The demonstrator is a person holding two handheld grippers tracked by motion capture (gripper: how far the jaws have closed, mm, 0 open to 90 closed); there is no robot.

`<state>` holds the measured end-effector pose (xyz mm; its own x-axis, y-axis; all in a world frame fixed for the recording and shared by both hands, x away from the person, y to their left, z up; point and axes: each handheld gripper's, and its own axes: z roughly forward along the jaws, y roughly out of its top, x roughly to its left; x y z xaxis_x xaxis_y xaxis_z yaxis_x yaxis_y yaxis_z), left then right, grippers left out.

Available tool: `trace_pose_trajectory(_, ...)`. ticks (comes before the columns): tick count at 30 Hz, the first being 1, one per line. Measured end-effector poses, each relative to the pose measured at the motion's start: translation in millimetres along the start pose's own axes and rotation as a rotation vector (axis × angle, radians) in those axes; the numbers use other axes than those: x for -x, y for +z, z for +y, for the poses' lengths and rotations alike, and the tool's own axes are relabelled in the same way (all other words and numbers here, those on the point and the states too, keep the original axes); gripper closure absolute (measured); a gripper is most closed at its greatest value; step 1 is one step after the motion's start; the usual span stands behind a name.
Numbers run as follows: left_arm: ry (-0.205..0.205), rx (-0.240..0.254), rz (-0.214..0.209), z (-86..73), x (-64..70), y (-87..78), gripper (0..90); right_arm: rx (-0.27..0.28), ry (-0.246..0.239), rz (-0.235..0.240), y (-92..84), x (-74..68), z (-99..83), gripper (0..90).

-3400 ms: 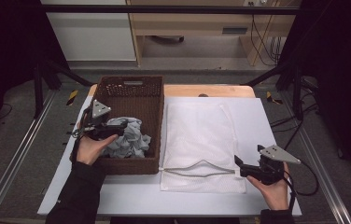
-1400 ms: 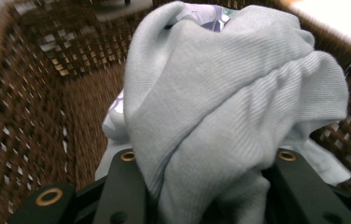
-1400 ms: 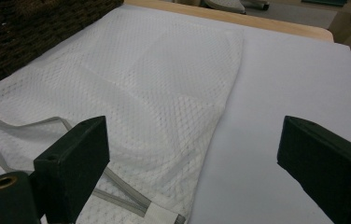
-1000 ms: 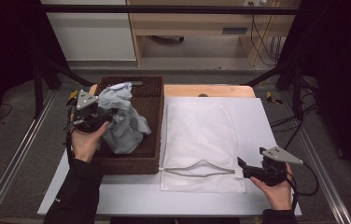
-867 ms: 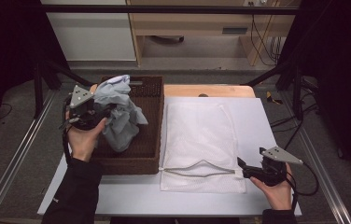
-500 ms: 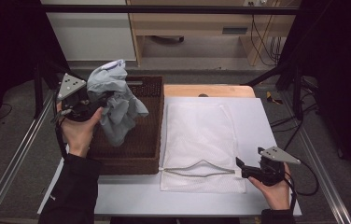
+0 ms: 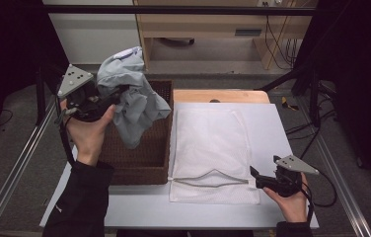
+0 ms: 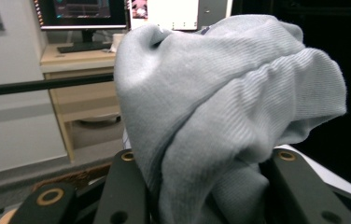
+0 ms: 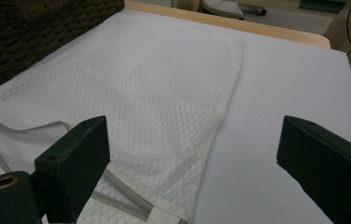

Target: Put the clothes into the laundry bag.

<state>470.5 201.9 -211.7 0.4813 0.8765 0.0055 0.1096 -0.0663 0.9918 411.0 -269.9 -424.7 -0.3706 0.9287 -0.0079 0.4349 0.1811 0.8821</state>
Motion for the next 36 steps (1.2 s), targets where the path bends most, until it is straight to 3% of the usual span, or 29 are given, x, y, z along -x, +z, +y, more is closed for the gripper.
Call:
trace_pose_trajectory(5, 0.021, 0.035, -0.041, 14.3, 17.9, -2.9, 63.2, -0.001, 0.001, 0.003, 0.2, -0.2, -0.1, 9.8)
trace_pose_trajectory(15, 0.061, 0.038, -0.157, 27.9, 69.7, 5.0, 63.2, 0.019, -0.003, -0.007, -2.6, 0.4, 0.8, 9.7)
trace_pose_trajectory(17, 0.073, 0.038, -0.180, 28.0, 82.3, 10.9, 63.2, 0.025, 0.000, -0.003, -3.9, 0.5, 1.3, 9.7)
trace_pose_trajectory(20, 0.077, 0.033, -0.195, 27.5, 89.6, 15.2, 63.2, 0.028, -0.005, -0.013, -5.0, 1.9, 1.4, 9.8)
trace_pose_trajectory(23, 0.105, 0.020, -0.219, 24.7, 108.1, 27.4, 63.2, 0.027, -0.007, -0.023, -5.9, 3.2, 1.3, 9.8)
trace_pose_trajectory(26, 0.109, 0.012, -0.239, 21.6, 118.7, 34.1, 63.2, 0.032, -0.008, -0.026, -7.2, 4.4, 1.2, 9.8)
trace_pose_trajectory(28, 0.096, -0.005, -0.277, 17.3, 131.5, 43.7, 63.1, 0.038, -0.009, -0.047, -9.6, 6.0, 1.2, 9.8)
trace_pose_trajectory(36, 0.118, -0.037, -0.324, 4.2, 157.3, 63.3, 63.1, 0.038, -0.020, -0.086, -8.9, 8.0, -1.0, 9.9)
